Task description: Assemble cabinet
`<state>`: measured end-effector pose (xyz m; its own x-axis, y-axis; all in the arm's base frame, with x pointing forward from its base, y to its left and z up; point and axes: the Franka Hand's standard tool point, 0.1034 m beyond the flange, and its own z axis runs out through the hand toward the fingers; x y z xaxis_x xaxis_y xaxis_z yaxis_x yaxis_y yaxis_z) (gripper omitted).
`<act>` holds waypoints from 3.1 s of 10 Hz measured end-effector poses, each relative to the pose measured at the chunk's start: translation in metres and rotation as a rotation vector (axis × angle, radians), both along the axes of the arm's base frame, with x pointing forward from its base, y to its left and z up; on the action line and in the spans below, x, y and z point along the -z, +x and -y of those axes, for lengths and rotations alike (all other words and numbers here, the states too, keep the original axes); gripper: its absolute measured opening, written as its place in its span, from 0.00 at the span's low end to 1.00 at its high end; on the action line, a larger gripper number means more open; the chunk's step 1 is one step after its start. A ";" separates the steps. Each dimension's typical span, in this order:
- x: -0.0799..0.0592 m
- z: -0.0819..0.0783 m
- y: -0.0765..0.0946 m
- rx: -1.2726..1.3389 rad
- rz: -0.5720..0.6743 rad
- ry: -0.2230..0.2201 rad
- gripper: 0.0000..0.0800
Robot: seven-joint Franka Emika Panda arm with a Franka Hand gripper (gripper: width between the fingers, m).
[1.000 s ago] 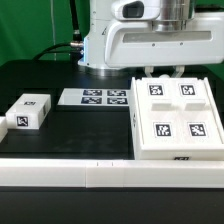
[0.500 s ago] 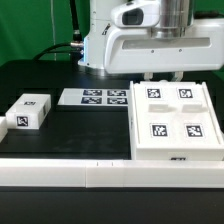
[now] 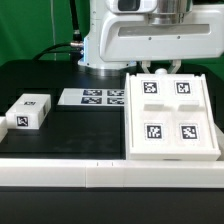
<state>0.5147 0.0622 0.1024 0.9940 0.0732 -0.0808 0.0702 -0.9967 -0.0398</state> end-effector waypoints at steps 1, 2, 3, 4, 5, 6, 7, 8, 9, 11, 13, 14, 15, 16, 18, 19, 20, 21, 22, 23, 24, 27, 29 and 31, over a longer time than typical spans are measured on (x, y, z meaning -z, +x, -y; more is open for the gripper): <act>0.001 0.000 0.000 -0.001 0.003 0.000 0.16; 0.002 -0.001 -0.001 -0.001 0.001 0.000 0.16; 0.002 -0.001 -0.001 -0.001 0.001 0.000 0.15; 0.002 0.000 0.000 -0.001 0.001 0.000 0.14; -0.003 0.001 0.002 0.002 -0.003 0.000 0.14; -0.010 0.003 0.007 0.005 -0.010 0.001 0.13; -0.014 0.005 0.008 -0.004 -0.020 0.003 0.12; -0.025 0.011 0.016 -0.022 -0.044 0.007 0.10; -0.026 0.013 0.023 -0.031 -0.052 0.008 0.09; -0.023 0.012 0.022 -0.032 -0.054 0.008 0.07; -0.024 0.012 0.023 -0.033 -0.061 0.008 0.04; -0.029 0.010 0.028 -0.035 -0.065 0.009 0.03; -0.033 0.009 0.031 -0.036 -0.067 0.010 0.02; -0.039 0.009 0.035 -0.038 -0.079 0.011 0.00; -0.044 0.005 0.041 -0.038 -0.100 0.012 0.00; -0.043 -0.004 0.040 -0.039 -0.104 0.010 0.00; -0.041 -0.008 0.039 -0.040 -0.107 0.010 0.00; -0.039 -0.015 0.037 -0.037 -0.111 0.009 0.00; -0.036 -0.020 0.037 -0.035 -0.115 0.008 0.00; -0.033 -0.025 0.035 -0.027 -0.118 0.006 0.00; -0.031 -0.028 0.034 -0.030 -0.121 0.005 0.00; -0.028 -0.027 0.032 -0.025 -0.129 0.003 0.00; -0.027 -0.027 0.032 -0.026 -0.129 0.003 0.28; -0.027 -0.027 0.032 -0.026 -0.129 0.003 0.71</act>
Offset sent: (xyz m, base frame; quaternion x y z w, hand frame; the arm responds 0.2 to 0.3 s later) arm 0.0000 0.0000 0.0000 0.0000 0.0000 0.0000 1.0000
